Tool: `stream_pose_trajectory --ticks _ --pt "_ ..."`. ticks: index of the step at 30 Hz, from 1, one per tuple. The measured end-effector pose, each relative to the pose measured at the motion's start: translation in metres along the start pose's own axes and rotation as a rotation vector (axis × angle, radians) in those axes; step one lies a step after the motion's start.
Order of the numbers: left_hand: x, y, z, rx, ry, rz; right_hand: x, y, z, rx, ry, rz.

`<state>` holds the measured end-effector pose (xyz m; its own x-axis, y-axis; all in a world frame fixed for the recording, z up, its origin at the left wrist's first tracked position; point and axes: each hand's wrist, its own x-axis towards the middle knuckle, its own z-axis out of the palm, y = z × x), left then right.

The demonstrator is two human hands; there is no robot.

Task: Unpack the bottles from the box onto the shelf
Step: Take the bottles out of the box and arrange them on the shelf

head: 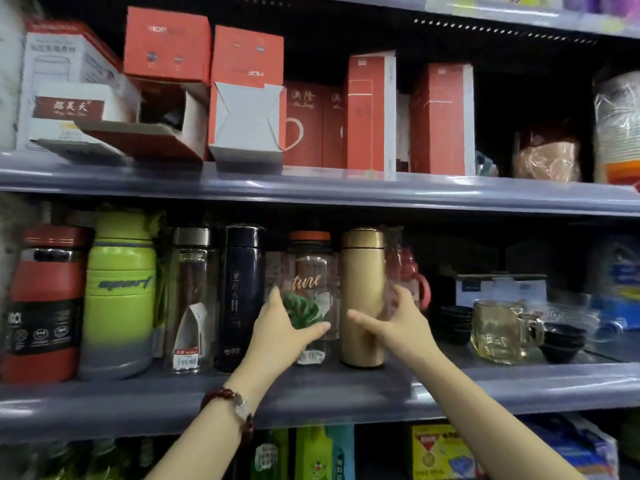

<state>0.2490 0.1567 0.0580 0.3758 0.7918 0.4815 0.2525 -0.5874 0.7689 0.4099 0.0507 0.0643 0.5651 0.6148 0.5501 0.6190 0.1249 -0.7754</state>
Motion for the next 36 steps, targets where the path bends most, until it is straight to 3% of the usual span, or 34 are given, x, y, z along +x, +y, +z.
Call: stream_pose_trajectory --ticks 6,14,21,27,32,36 --pt "0.013 -0.001 0.017 0.008 0.037 -0.173 0.014 0.018 0.017 -0.054 -0.083 0.064" --pt "0.003 0.002 0.020 0.228 0.139 -0.094 0.027 0.031 0.004 0.059 -0.283 0.035" --pt "-0.002 0.001 0.020 0.255 0.128 -0.064 0.034 0.036 -0.014 0.308 -0.537 0.140" --pt "-0.001 -0.001 0.015 0.136 -0.005 -0.067 0.031 0.038 -0.018 0.334 -0.517 0.129" --pt "-0.001 -0.002 0.012 0.111 -0.010 -0.052 0.032 0.038 -0.024 0.268 -0.535 0.111" --pt "-0.002 -0.002 0.013 0.121 -0.001 -0.054 0.027 0.036 -0.012 0.083 -0.352 0.062"
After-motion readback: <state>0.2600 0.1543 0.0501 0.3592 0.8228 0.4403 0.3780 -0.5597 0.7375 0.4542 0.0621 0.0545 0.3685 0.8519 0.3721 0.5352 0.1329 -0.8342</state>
